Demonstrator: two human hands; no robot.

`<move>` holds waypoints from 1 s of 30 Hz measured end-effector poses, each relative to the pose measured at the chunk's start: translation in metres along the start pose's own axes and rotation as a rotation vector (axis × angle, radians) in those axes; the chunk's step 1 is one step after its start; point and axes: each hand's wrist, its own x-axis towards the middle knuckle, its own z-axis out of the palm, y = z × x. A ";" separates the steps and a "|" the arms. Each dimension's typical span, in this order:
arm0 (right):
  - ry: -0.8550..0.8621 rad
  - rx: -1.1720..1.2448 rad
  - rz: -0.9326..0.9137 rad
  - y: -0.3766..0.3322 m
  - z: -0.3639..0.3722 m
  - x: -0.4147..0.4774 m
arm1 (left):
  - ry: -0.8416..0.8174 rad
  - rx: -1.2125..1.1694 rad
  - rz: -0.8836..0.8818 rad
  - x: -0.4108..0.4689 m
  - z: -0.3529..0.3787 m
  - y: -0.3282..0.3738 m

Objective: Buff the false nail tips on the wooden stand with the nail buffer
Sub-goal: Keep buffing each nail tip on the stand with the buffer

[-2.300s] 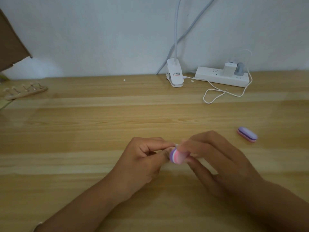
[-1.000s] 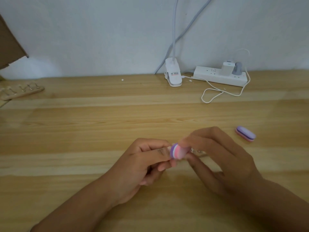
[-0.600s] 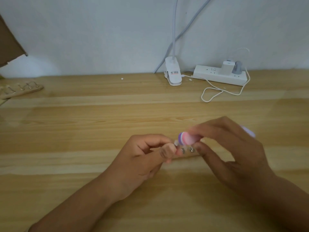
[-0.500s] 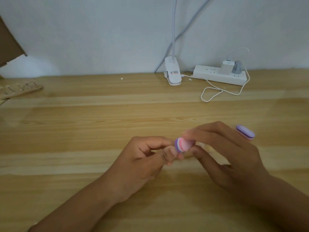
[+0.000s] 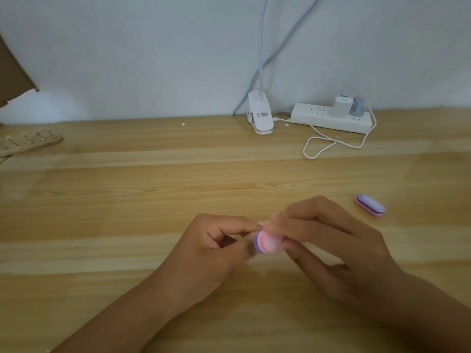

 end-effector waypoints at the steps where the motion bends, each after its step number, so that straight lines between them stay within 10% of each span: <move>1: -0.014 -0.018 0.020 0.004 -0.003 0.000 | 0.041 0.122 0.045 0.000 0.001 -0.001; 7: -0.079 0.028 0.043 0.007 -0.001 0.000 | 0.208 0.578 0.259 -0.003 0.005 -0.006; 30: -0.047 -0.112 0.027 0.005 -0.007 0.006 | 0.237 0.462 0.305 0.001 0.005 -0.005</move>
